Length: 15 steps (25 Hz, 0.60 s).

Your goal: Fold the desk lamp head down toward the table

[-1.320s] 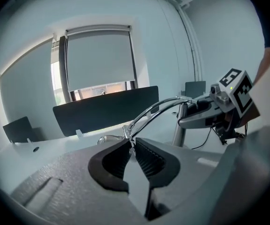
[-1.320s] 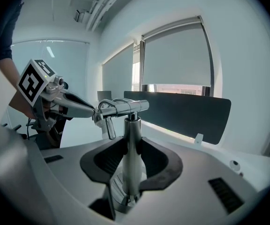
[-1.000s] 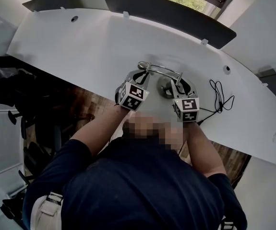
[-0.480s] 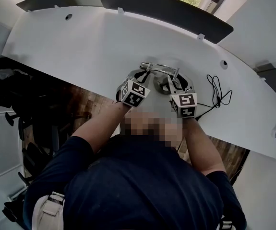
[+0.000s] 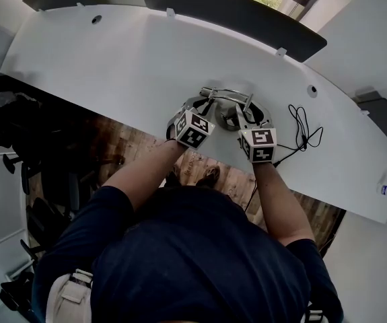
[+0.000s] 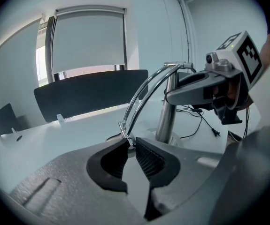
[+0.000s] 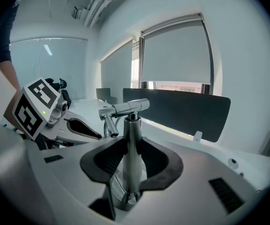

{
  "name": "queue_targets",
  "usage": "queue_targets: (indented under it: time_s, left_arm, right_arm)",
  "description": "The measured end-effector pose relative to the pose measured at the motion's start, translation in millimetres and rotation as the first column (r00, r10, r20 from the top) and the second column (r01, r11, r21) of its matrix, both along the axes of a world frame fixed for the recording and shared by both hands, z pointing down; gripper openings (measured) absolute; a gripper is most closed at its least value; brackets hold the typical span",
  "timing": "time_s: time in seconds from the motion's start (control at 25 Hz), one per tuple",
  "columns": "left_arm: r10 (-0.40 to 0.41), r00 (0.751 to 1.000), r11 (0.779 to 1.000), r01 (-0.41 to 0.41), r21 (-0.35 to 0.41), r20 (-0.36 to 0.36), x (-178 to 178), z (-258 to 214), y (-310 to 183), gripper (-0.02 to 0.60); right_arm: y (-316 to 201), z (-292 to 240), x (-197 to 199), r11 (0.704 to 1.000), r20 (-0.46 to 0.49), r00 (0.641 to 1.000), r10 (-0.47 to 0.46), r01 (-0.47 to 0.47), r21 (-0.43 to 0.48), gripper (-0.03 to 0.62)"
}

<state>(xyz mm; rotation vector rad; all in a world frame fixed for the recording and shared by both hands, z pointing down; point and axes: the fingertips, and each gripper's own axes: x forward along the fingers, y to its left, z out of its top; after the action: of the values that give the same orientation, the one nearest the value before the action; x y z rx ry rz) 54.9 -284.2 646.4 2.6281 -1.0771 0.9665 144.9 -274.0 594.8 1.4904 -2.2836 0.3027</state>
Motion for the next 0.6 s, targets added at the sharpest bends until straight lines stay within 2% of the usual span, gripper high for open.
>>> queue_targets:
  time_s: [0.36,0.52,0.6]
  left_arm:
    - [0.036,0.999,0.999,-0.036,-0.005,0.013,1.0,3.0,1.4,0.049]
    - [0.073,0.997,0.997,-0.073,-0.009,0.025,-1.9,2.7,2.0,0.054]
    - [0.063,0.998,0.998,-0.063,-0.003,0.023,-8.0,-3.1,-1.4,0.094]
  right_arm:
    - [-1.4,2.8,-0.7,0.999,-0.012,0.999,0.030,-0.030,-0.018,0.124]
    - [-1.6,3.0,-1.9,0.999,-0.070,0.997,0.039,-0.040,-0.023,0.132]
    - [-0.1,0.9,-2.6,0.999,-0.092,0.995,0.049,-0.050,-0.013,0.158]
